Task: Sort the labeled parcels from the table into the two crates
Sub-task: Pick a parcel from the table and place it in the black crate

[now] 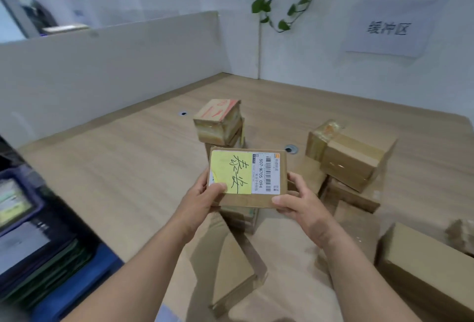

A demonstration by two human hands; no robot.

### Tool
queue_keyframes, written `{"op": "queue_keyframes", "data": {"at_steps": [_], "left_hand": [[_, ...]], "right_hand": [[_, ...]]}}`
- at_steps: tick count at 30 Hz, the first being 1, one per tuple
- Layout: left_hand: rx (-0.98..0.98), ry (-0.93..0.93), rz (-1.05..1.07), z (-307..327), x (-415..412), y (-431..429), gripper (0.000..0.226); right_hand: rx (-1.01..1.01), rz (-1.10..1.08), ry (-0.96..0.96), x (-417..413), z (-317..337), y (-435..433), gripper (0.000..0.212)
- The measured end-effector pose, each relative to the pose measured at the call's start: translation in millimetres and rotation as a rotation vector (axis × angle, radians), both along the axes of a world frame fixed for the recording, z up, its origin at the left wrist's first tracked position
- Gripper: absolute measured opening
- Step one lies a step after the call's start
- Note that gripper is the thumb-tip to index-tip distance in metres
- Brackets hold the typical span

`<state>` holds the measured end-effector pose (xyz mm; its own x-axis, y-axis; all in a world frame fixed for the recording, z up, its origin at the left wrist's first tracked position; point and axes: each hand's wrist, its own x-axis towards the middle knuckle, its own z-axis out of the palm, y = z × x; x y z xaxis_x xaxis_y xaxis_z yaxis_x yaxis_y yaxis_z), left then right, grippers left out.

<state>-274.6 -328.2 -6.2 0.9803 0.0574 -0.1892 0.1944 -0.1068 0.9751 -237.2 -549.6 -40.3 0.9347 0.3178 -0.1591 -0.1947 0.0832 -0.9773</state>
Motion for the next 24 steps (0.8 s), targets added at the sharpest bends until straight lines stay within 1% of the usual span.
{"op": "queue_keyframes", "data": {"at_steps": [4,8,11,13,16,19,22,24], "left_hand": [[0.000,-0.028,0.069,2.2,-14.0,32.2,0.036],[-0.004,-0.036,0.124,8.5,-32.1,73.6,0.048],[0.016,-0.055,0.171,15.3,-48.2,113.5,0.039],[0.035,-0.085,0.212,19.0,-60.4,143.7,0.030],[0.051,-0.109,0.309,21.4,-83.7,197.4,0.040],[0.109,-0.108,0.436,19.3,-113.4,256.5,0.063],[0.223,-0.124,0.528,12.2,-146.9,315.8,0.064],[0.344,-0.110,0.569,5.7,-170.9,351.6,0.067]], "right_hand": [[-0.007,0.051,-0.028,-1.6,9.1,34.5,0.068],[-0.055,0.093,-0.049,-7.4,18.5,76.6,0.065],[-0.072,0.128,-0.040,-12.0,23.5,120.7,0.066],[-0.061,0.156,-0.041,-14.9,27.6,154.9,0.074],[-0.067,0.223,-0.059,-18.6,33.0,208.3,0.089],[-0.091,0.292,-0.091,-23.7,35.4,261.0,0.090],[-0.092,0.359,-0.106,-33.1,37.1,316.0,0.090],[-0.089,0.415,-0.115,-42.3,37.5,354.9,0.090]]}}
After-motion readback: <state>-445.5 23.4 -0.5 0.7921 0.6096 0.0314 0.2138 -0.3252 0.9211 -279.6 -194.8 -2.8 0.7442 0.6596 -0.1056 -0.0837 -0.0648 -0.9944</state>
